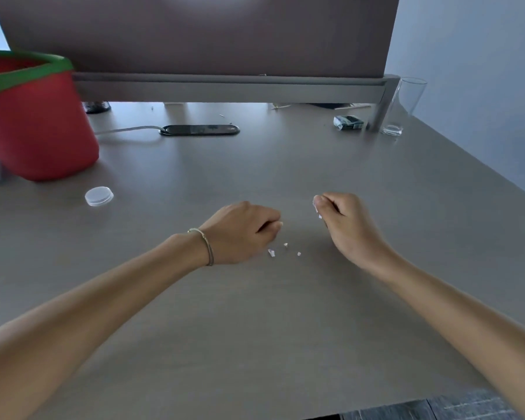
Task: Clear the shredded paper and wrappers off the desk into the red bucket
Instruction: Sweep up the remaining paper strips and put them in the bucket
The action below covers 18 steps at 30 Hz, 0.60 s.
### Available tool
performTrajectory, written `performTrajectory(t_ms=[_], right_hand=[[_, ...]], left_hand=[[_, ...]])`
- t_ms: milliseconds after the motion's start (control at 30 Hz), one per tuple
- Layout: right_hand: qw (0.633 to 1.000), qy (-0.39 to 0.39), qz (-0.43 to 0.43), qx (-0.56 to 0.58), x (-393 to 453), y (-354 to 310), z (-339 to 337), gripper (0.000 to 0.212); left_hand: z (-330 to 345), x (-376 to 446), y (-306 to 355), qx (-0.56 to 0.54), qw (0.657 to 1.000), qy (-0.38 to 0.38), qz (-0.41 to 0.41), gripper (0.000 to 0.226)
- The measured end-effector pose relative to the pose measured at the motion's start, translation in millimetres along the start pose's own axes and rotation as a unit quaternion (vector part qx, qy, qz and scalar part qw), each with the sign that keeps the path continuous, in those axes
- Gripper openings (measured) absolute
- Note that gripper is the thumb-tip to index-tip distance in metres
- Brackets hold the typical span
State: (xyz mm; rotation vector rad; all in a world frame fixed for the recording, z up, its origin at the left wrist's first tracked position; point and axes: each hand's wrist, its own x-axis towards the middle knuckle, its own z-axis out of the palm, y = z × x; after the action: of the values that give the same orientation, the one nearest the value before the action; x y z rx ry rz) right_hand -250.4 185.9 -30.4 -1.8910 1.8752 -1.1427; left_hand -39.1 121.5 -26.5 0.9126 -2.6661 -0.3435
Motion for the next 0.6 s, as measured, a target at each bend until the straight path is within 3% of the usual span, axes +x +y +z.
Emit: performTrajectory(t_ms=[333, 600], right_hand=[[0.99, -0.046, -0.029, 0.131, 78.7, -63.1, 40.2, 0.039], [0.984, -0.03, -0.147, 0.091, 165.1, -177.9, 67.1, 0.042]], left_hand=[[-80.1, -0.8, -49.0, -0.112, 0.982, 0.089, -0.122, 0.04], [-196.5, -14.2, -113.5, -0.072, 0.961, 0.198, -0.18, 0.041]])
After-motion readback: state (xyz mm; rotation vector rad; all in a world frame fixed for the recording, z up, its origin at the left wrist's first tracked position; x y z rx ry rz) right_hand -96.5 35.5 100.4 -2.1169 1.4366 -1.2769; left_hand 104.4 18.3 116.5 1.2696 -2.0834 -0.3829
